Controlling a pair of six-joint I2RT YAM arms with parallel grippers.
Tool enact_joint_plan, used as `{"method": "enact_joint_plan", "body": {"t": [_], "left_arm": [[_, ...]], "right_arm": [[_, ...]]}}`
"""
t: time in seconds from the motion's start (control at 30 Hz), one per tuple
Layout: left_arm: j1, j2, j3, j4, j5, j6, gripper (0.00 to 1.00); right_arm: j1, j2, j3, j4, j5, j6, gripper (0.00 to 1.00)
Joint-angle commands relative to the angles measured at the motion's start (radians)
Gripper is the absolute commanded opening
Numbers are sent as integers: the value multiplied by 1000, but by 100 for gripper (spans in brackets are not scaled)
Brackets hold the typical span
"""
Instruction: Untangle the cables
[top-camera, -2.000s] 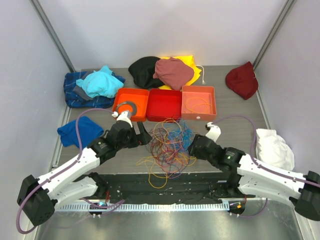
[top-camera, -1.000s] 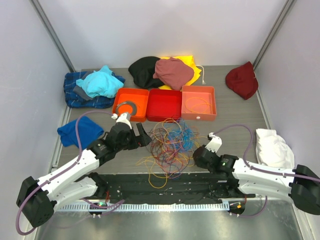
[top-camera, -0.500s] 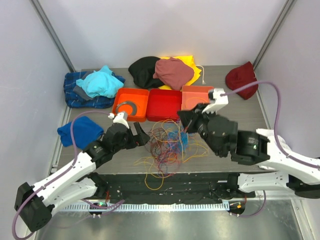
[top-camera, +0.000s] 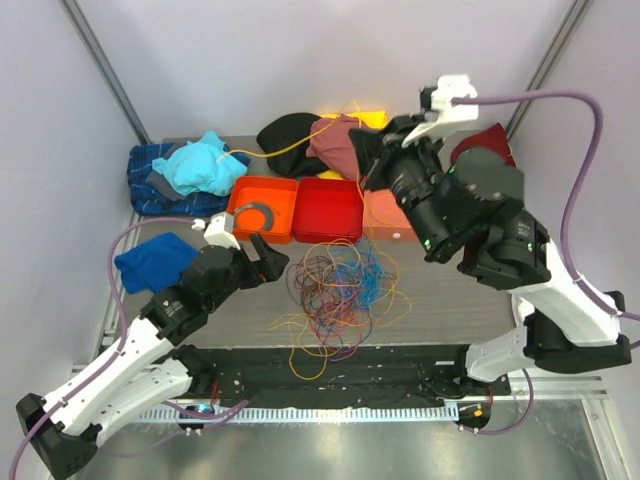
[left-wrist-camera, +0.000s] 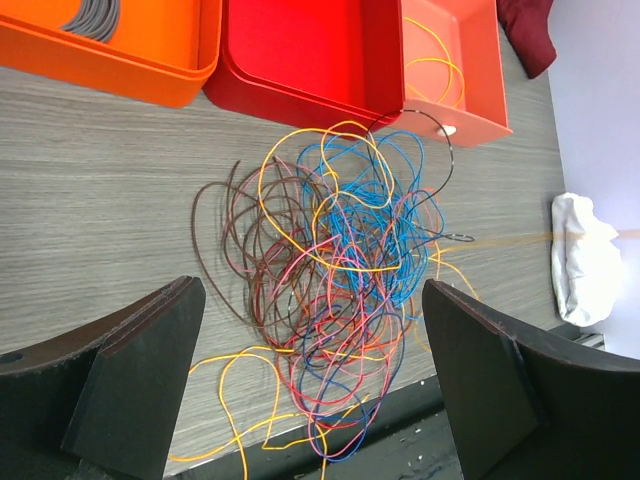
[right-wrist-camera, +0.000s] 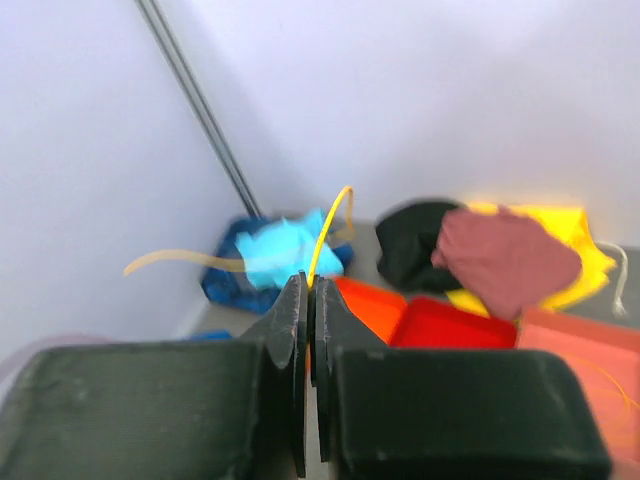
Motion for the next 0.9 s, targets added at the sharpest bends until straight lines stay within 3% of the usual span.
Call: {"method": "enact_joint_plan", "body": {"t": [0.0,0.1,0.3,0.63,0.87], "left_arm": [[-5,7,34,30,-10,10,96],[-5,22,34,48,10,4,96],[-5,45,34,91,42,-3,96],[-5,56,9,193,105,-19,97],[-5,-25,-38,118,64,-16,97]], "right_arm": [[4,96,286,83,46,-245,1],[4,205,489,124,81,-379,1],[4,207,525,308,87,-458,1],[-16,95,177,380,138,-385,1],[-147,133,231,336,69,-282,1]]}}
